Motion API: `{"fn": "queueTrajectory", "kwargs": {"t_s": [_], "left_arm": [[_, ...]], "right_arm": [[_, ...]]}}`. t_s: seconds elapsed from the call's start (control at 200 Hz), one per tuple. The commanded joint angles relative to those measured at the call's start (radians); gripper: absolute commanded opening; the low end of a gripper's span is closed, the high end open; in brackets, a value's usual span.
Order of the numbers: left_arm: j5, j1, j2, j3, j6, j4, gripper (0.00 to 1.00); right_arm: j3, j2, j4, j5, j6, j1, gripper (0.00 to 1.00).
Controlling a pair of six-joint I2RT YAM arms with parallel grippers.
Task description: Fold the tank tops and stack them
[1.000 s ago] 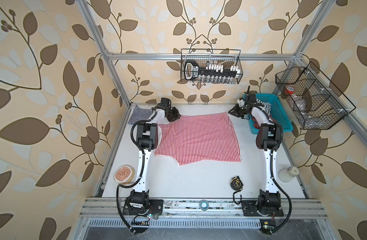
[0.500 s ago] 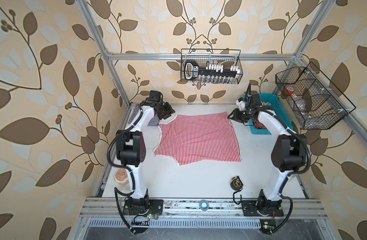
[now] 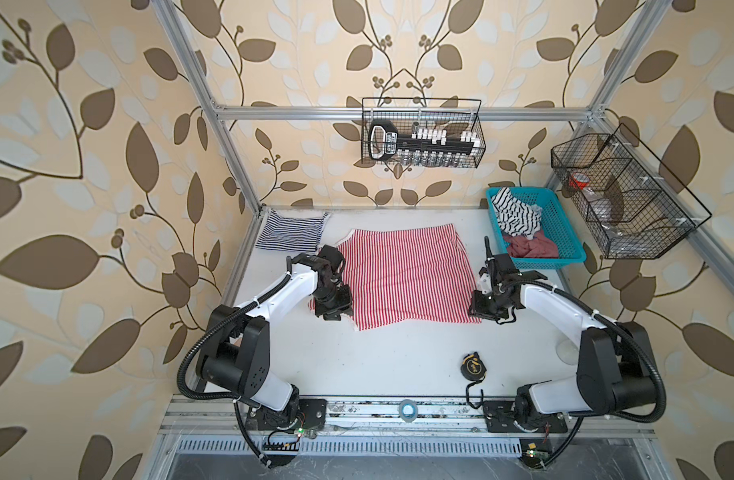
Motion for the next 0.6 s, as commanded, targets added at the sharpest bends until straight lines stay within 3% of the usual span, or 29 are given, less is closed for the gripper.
{"fn": "queueTrajectory", "kwargs": {"t_s": [0.0,0.275,0.595], "left_arm": [[-0.022,-0.039,-0.064,-0.04,-0.005,-0.019,0.41],[-0.049,-0.059,-0.049,-0.155,-0.126,0.11,0.44],[-0.056,-0.059,0.021,-0.179,-0.233,0.232,0.45]], "right_arm": [[-0.028,-0.054,-0.011,0.051,0.028,-0.027,0.32],[-0.095,-0.057,0.014,0.019,0.009,-0.123,0.34],[-0.106,0.004,0.079,-0.045,0.008,-0.131,0.35]]}}
